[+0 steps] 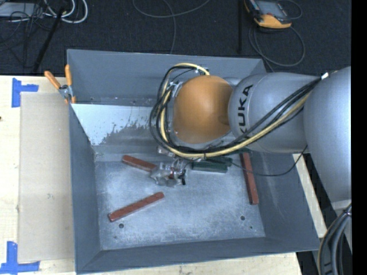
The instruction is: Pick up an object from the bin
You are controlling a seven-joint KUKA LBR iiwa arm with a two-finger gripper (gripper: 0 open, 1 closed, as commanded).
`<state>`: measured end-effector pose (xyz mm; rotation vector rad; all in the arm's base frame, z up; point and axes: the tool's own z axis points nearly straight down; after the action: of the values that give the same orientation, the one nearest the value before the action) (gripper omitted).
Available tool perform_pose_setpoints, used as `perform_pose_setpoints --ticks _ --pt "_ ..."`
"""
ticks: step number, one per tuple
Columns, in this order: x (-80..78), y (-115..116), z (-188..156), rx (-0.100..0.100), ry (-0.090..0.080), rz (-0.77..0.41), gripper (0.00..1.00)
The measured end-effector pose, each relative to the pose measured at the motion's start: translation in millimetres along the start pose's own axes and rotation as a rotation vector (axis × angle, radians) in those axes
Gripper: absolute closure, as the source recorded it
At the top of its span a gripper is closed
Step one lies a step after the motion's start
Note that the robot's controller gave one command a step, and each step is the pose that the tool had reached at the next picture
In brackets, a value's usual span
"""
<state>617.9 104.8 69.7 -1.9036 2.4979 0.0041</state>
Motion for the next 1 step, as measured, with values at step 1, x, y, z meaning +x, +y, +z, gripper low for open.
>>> perform_pose_setpoints --ticks 1 --pt "0.1 0.0 0.2 0.000 0.000 0.002 0.00"
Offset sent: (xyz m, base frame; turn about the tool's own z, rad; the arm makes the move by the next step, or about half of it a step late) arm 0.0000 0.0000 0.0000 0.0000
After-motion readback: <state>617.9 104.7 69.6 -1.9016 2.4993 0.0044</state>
